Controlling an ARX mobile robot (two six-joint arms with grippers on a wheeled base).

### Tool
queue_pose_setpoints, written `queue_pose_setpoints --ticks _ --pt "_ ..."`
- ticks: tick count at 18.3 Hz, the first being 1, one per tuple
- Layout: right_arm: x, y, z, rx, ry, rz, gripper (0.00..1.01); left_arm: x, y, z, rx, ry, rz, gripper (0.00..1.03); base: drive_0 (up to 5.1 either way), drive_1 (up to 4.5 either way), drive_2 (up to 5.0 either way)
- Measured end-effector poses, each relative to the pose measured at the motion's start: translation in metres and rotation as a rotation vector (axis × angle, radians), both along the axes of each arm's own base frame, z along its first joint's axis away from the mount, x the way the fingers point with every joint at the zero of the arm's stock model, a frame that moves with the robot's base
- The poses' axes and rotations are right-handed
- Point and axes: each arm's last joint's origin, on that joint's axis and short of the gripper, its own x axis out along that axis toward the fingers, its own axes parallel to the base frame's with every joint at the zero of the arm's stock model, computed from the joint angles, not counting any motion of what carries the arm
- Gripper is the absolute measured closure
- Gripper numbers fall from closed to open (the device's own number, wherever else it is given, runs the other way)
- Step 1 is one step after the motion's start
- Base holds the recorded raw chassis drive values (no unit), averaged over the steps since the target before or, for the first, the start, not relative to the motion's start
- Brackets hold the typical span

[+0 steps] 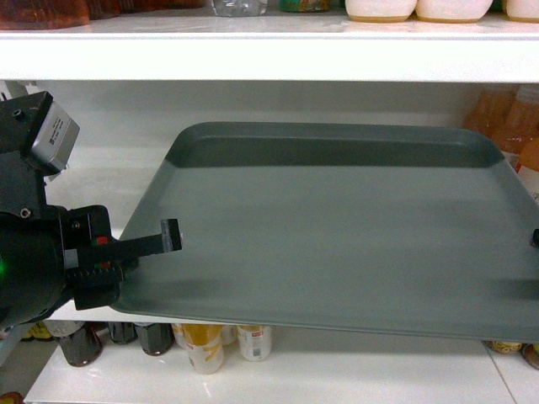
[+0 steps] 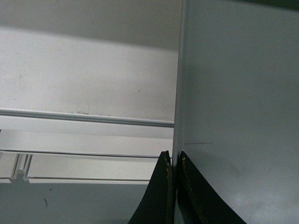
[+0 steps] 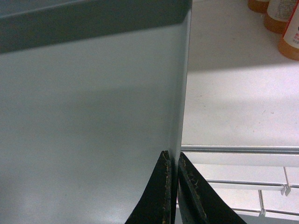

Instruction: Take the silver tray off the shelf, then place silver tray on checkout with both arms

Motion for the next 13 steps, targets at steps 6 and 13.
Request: queue_pose_setpoints --ticks 6,13 --pt "0.0003 0.0 -0.0005 0.0 0.002 0.0 0.98 0.0002 -0.0001 0.0003 -0.001 -0.003 0.001 1.01 0.0 -1.41 1.4" --pt "0.0002 0.0003 -0.0008 0.002 0.005 0.0 0.98 -0.0002 0.0001 -0.0002 0.001 0.002 0.002 1.01 0.0 -4.21 4.3"
